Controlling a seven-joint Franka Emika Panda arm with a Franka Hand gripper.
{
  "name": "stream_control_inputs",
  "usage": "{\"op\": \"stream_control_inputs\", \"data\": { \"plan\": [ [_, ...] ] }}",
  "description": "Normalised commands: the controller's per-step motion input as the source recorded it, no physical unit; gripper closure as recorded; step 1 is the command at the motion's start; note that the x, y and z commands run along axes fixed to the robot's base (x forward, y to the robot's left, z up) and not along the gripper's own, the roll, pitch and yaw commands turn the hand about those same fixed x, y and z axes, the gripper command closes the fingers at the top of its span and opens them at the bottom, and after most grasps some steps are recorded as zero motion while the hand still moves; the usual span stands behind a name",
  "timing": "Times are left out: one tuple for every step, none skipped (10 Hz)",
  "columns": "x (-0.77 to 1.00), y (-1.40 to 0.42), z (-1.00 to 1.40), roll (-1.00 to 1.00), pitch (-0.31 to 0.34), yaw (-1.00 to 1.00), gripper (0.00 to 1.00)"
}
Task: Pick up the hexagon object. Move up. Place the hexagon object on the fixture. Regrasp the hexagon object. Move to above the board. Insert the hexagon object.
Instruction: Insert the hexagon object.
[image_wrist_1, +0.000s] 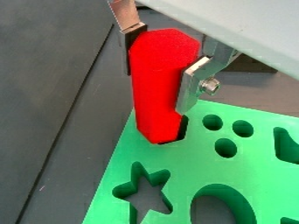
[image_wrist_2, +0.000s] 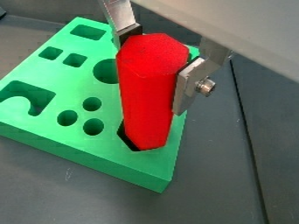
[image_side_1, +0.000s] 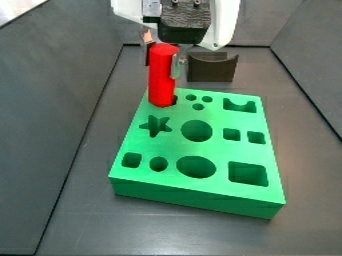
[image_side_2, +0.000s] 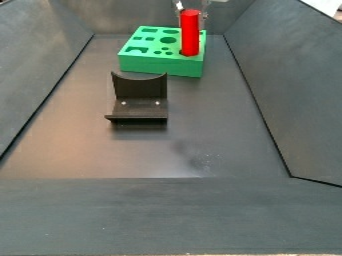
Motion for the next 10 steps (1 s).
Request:
{"op": "stream_control_inputs", "data": {
  "plan": [
    [0.00,0.00,-0.43,0.00,-0.093,0.00,1.00],
    [0.00,0.00,-0.35,0.00,-0.100,0.00,1.00],
    [0.05,0.00,-0.42,-0.02,-0.161,-0.01,1.00],
    [0.00,0.00,-0.42,-0.01,-0.173,0.00,1.00],
    [0.00,0.00,-0.47,-0.02,-0.186,0.00,1.00],
    [-0.02,0.00,-0.20,0.00,-0.069,0.00,1.00],
    [-0.03,0.00,-0.45,0.03,-0.043,0.00,1.00],
    [0.00,0.04,-0.78,0.07,-0.094,-0.01,1.00],
    [-0.07,0.07,-0.66,0.10,-0.031,-0.01,1.00],
    [-0.05,0.07,-0.62,0.11,-0.027,0.00,1.00]
  ]
}}
